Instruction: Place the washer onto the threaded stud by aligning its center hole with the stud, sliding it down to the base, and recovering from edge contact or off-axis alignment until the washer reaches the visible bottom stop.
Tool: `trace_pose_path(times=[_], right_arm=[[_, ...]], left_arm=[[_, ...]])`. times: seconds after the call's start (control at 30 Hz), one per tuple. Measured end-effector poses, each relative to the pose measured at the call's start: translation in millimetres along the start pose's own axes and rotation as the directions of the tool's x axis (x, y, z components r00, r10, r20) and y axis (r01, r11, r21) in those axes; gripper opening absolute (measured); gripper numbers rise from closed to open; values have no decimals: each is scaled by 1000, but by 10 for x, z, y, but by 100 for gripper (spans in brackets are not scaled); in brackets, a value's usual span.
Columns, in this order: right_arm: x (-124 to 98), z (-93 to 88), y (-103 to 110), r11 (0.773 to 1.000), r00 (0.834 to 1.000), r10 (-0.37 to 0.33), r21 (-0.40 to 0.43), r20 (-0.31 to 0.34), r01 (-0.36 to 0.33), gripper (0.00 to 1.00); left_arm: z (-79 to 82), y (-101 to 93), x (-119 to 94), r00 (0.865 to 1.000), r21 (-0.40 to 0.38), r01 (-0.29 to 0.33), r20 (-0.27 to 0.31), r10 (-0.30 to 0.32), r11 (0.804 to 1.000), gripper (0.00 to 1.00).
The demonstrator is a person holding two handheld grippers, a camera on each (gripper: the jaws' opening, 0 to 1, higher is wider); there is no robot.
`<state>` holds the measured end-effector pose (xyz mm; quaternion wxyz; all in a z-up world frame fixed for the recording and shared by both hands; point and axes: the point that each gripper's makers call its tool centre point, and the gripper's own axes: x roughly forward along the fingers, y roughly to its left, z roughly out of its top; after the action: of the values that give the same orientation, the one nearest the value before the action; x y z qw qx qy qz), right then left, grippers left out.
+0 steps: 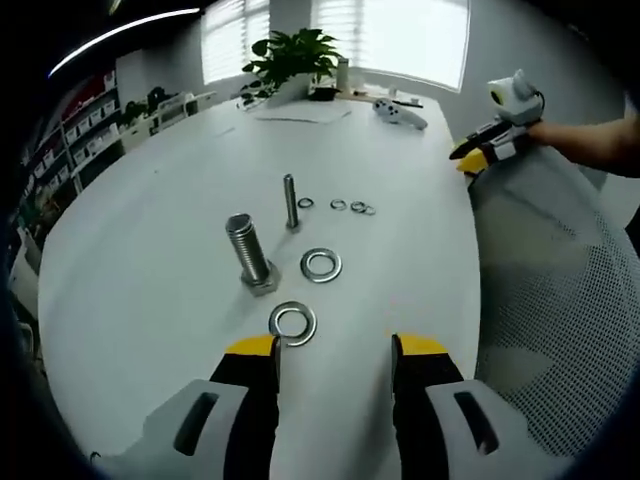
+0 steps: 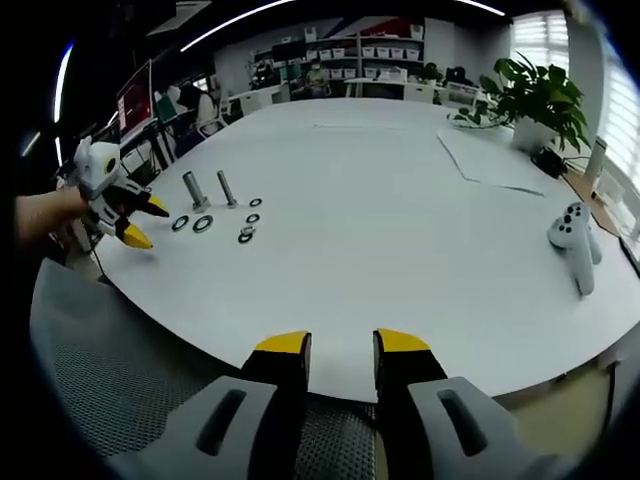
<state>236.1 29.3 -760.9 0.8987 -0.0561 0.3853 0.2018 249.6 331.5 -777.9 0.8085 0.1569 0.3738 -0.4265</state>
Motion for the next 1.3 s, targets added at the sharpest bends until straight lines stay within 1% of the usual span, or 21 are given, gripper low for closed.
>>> trace_pose_path(times=[0.03, 0.07, 0.1, 0.17, 0.2, 0.27, 0.4, 0.47, 0.5, 0.57, 0.63, 0.67, 0.77, 0.83, 0.97, 1.17, 1.3], right_arm=[[0, -1, 2, 1000, 1000, 1, -1, -1, -1, 27], [-1, 1, 3, 1000, 1000, 1, -2, 0, -1, 27], [-3, 7, 5, 1000, 1000, 1, 1, 5, -1, 27], [0, 5, 5, 1000, 1000, 3, 0, 4, -3, 27], [1, 3, 5, 1000, 1000, 3, -1, 2, -3, 27], [2, 5, 9, 1000, 1000, 5, -3, 2, -5, 27], [2, 15, 7, 1000, 1000, 7, 3, 9, -7, 26], [0, 26, 1, 1000, 1000, 3, 11, 17, -4, 26], [2, 24, 0, 1000, 1000, 4, 11, 16, -4, 26], [6, 16, 4, 1000, 1000, 6, 6, 9, -6, 26], [7, 16, 4, 1000, 1000, 6, 5, 8, -6, 26], [5, 19, 1, 1000, 1000, 4, 8, 10, -4, 26], [3, 17, 1, 1000, 1000, 3, 10, 11, -3, 26], [5, 12, 3, 1000, 1000, 4, 8, 7, -4, 26], [9, 8, 13, 1000, 1000, 8, 3, 3, -8, 26], [4, 17, 11, 1000, 1000, 3, 11, 10, -3, 26], [8, -5, 26, 1000, 1000, 4, -1, -7, -4, 26]], left_arm=[[-8, 4, 18, 1000, 6, 6, -6, -6, 1000, 44], [-42, 22, 37, 1000, 23, 7, -29, -6, 1000, 44], [-57, 41, 48, 999, 32, 5, -40, -4, 999, 44], [-53, 68, 71, 999, 34, 2, -45, 0, 999, 44], [-35, 104, 78, 999, 31, -12, -41, 13, 999, 45], [-12, 123, 93, 999, 28, -17, -36, 18, 999, 45], [-25, 145, 137, 998, 36, -1, -67, 3, 999, 43], [-50, 171, 166, 996, 61, 3, -92, 3, 998, 42], [-37, 207, 174, 995, 113, -1, -103, 13, 994, 40], [-37, 216, 177, 991, 117, 4, -137, 12, 993, 36], [-25, 223, 194, 988, 125, 18, -156, 2, 992, 36], [-23, 216, 195, 984, 147, 34, -178, -7, 989, 36], [-10, 207, 208, 976, 167, 58, -216, -21, 984, 36], [-15, 212, 205, 967, 186, 78, -253, -29, 979, 36], [-4, 211, 214, 954, 208, 95, -299, -29, 974, 36], [-6, 215, 228, 937, 238, 121, -347, -33, 964, 36], [-8, 217, 224, 932, 247, 130, -361, -34, 960, 32]])
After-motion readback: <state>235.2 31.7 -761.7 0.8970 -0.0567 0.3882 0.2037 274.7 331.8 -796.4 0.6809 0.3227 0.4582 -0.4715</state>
